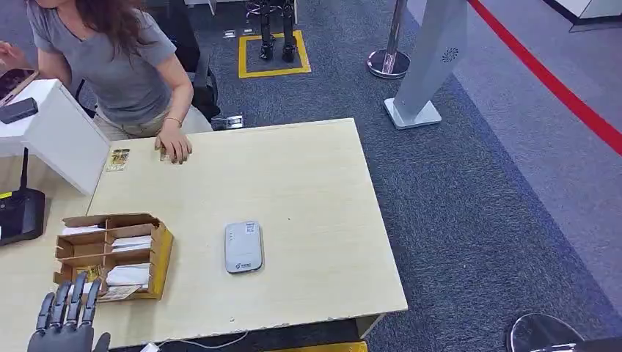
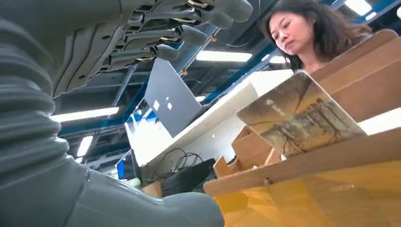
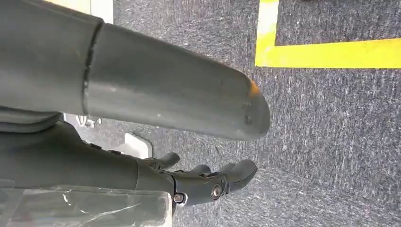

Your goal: Pass the card to the sensor for recognition and then transmit it.

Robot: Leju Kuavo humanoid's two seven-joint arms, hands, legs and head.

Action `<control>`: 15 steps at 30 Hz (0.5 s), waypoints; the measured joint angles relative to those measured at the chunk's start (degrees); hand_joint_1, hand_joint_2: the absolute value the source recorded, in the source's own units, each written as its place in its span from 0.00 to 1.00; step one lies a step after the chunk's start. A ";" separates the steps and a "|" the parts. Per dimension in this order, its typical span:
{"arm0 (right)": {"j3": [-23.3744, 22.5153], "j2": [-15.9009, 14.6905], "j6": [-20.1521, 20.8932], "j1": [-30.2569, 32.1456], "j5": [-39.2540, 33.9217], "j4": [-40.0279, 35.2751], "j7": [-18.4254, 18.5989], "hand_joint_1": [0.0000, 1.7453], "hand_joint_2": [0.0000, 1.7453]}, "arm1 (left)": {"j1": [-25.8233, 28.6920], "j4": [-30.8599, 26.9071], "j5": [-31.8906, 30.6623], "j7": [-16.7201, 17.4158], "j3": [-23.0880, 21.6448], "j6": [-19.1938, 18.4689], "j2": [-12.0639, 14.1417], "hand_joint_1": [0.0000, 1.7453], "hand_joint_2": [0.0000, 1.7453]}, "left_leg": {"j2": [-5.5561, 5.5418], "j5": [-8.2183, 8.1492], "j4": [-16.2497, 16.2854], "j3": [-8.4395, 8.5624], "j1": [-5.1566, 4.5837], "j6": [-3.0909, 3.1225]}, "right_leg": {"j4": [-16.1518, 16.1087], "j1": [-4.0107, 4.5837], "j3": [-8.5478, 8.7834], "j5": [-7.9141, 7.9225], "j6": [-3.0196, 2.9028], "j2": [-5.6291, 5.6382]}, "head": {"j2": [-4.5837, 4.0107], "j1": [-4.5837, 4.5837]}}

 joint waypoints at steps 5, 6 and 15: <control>0.00 0.02 -0.02 0.00 0.44 0.00 -0.04 0.00 1.00 | -0.07 2.62 0.15 -6.31 0.50 1.35 -3.83 0.00 1.00 | 0.00 0.00 0.00 -0.01 0.00 0.00 | -0.01 0.00 0.00 0.00 0.00 0.00 | 0.00 -0.02; 0.00 0.02 -0.02 0.00 0.52 0.00 -0.07 0.00 1.00 | 0.02 2.91 0.26 -7.48 0.94 1.35 -4.52 0.00 1.00 | 0.00 0.00 0.00 -0.01 0.00 0.00 | -0.01 0.00 0.00 0.00 0.00 0.00 | -0.02 -0.02; 0.00 0.02 -0.04 0.01 0.81 0.02 -0.07 0.00 1.00 | 0.91 3.95 0.04 -11.28 6.03 1.33 -8.08 0.00 1.00 | 0.00 0.00 0.00 0.00 0.02 0.00 | 0.00 0.00 0.00 0.00 0.00 -0.01 | 0.00 -0.02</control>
